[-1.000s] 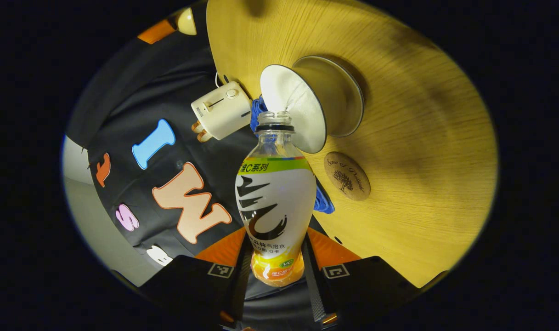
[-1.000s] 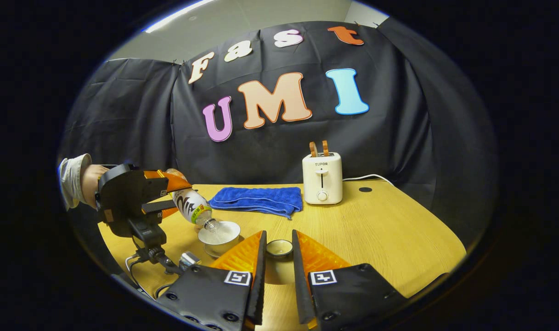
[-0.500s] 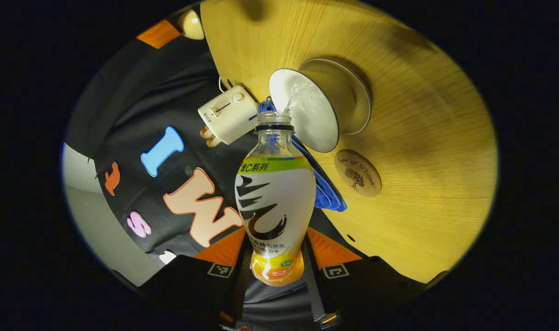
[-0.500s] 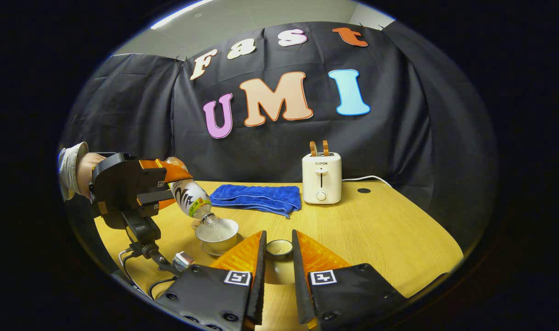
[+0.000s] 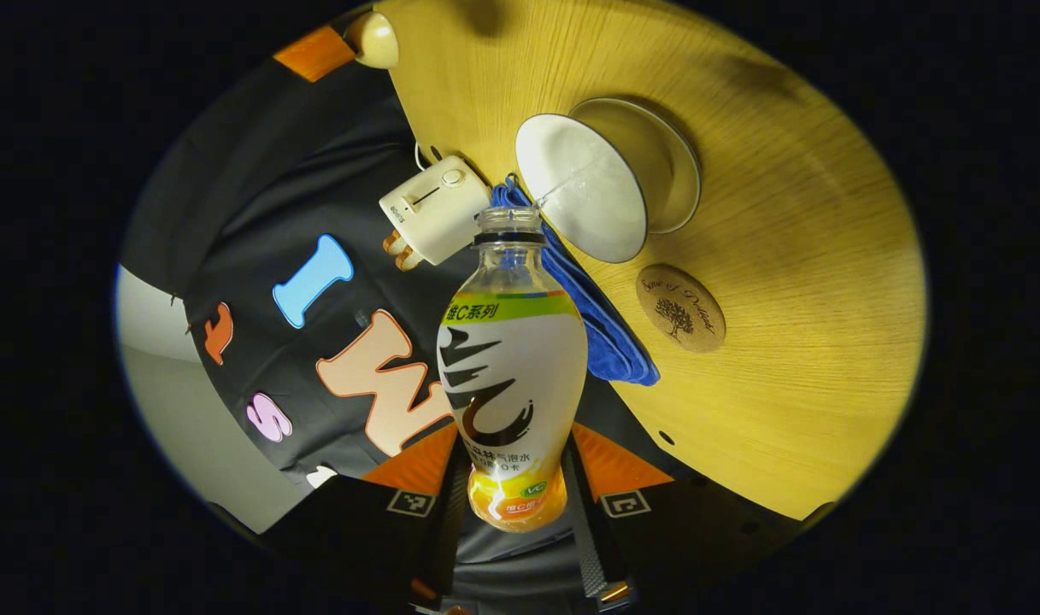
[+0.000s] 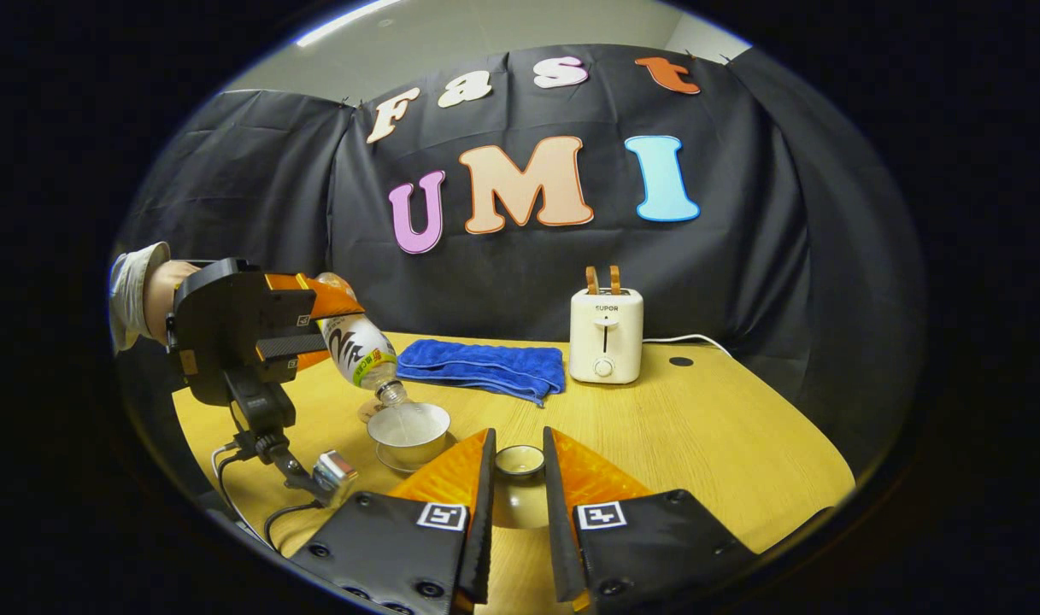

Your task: Open the teacup lid with one hand, grasp the water bottle and pour water into the teacup with the other hand; after pouring, place the water bottle on the coaster and then close the teacup lid.

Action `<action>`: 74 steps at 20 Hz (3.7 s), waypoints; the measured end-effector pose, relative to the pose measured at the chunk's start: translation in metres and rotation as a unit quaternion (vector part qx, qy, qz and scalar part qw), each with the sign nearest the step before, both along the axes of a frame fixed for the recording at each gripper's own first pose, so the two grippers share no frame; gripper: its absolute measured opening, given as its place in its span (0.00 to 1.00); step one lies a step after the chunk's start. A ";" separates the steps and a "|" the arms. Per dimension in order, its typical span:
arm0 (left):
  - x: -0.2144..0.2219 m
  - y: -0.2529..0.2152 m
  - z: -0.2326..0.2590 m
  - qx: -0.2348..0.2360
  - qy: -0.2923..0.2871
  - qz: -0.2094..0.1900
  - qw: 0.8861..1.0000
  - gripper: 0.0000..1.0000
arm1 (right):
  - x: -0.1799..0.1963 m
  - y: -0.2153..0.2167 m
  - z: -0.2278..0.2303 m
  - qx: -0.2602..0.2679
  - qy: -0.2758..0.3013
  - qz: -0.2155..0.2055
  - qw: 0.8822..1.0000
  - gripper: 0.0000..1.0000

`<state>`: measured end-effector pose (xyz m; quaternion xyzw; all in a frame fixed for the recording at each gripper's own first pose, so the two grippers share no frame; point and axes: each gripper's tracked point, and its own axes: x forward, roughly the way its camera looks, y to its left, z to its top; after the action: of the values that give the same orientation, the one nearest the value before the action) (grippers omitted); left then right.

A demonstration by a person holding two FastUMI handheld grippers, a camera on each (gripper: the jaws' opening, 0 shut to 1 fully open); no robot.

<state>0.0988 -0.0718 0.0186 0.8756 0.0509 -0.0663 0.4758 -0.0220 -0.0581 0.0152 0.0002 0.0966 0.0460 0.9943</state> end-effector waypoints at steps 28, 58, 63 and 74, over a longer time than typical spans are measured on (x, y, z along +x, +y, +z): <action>0.015 -0.009 -0.029 -0.762 0.077 0.073 0.638 0.54 | 0.006 0.003 -0.012 0.007 0.011 0.004 1.000 0.33; 0.044 -0.002 -0.050 -0.878 0.035 0.102 0.467 0.80 | 0.009 0.067 -0.024 0.046 0.013 0.062 0.997 0.35; 0.020 0.013 -0.035 -0.876 0.015 0.099 0.472 0.90 | 0.026 0.079 -0.010 0.057 -0.016 0.071 0.996 0.31; -0.048 0.048 -0.013 -0.877 -0.032 0.089 0.471 0.89 | 0.072 0.117 0.014 0.035 -0.059 0.111 0.991 0.33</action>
<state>0.0503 -0.0240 0.0056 -0.0074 0.0285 -0.0061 0.9995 0.0501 0.0593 0.0292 0.0218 0.0358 0.1596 0.9863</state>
